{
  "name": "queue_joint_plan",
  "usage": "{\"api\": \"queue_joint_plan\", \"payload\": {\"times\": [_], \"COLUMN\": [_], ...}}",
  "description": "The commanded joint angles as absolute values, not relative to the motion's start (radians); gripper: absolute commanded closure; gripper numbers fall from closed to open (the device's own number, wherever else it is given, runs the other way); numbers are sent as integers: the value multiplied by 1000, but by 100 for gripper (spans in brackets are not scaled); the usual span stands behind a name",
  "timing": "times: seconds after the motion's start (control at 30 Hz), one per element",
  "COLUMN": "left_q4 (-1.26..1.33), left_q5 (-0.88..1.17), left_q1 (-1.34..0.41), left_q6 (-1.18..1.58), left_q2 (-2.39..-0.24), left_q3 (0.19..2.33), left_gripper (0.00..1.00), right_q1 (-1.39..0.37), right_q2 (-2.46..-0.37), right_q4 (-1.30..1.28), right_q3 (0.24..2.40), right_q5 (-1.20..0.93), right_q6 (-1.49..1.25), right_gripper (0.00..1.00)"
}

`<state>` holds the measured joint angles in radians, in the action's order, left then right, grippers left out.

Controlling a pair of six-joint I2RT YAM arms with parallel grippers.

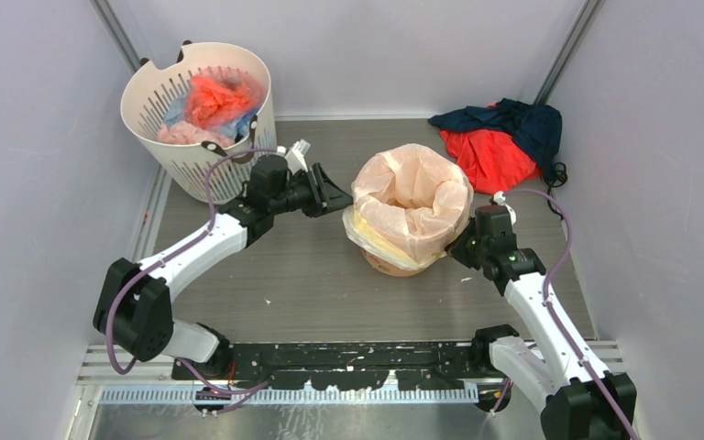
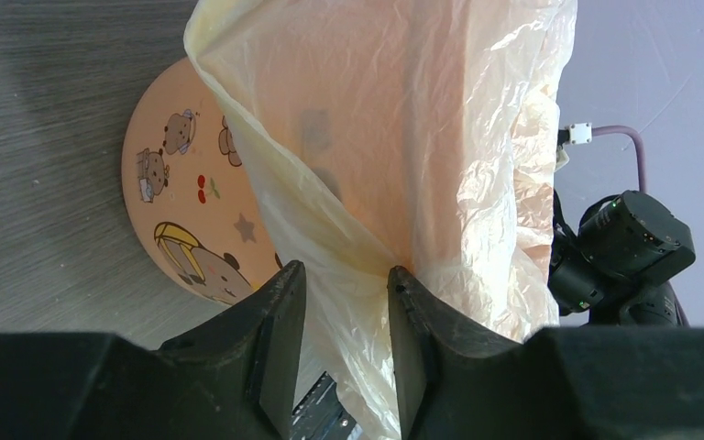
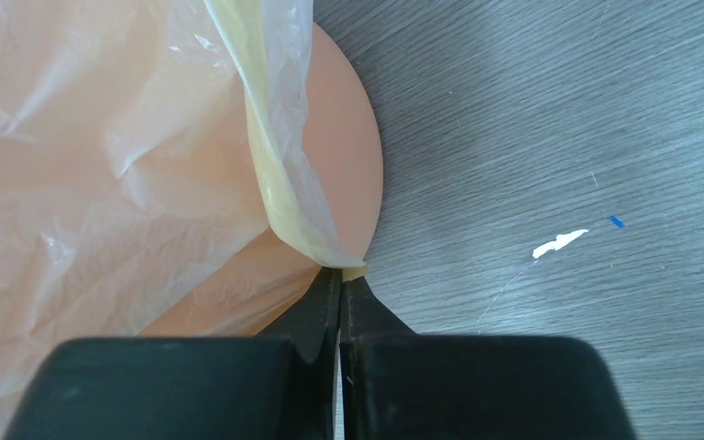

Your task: Put the trash bags into the trash bin

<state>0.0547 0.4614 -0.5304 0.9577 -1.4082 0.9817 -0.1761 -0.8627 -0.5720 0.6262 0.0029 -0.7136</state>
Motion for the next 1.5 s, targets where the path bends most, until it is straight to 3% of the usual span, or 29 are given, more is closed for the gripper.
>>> {"api": "queue_joint_plan", "payload": {"times": [0.0, 0.1, 0.33, 1.17, 1.37, 1.47], "left_q4": [136, 153, 222, 218, 154, 75], "left_q5": [451, 438, 421, 318, 350, 348], "left_q1": [-550, -563, -598, -642, -642, -645], "left_q6": [973, 980, 1008, 896, 912, 910], "left_q2": [-1393, -1400, -1457, -1607, -1468, -1326], "left_q3": [976, 973, 980, 918, 885, 885], "left_gripper": [62, 67, 100, 100, 100, 94], "right_q1": [-185, -186, -190, -189, -189, -189], "right_q2": [-867, -864, -861, -958, -951, -941], "right_q4": [-521, -524, -533, -480, -486, -495], "right_q3": [644, 647, 660, 608, 610, 621], "right_q5": [32, 32, 41, 157, 177, 181], "right_q6": [-715, -715, -710, -694, -682, -676], "right_gripper": [99, 99, 99, 99, 99, 99]}}
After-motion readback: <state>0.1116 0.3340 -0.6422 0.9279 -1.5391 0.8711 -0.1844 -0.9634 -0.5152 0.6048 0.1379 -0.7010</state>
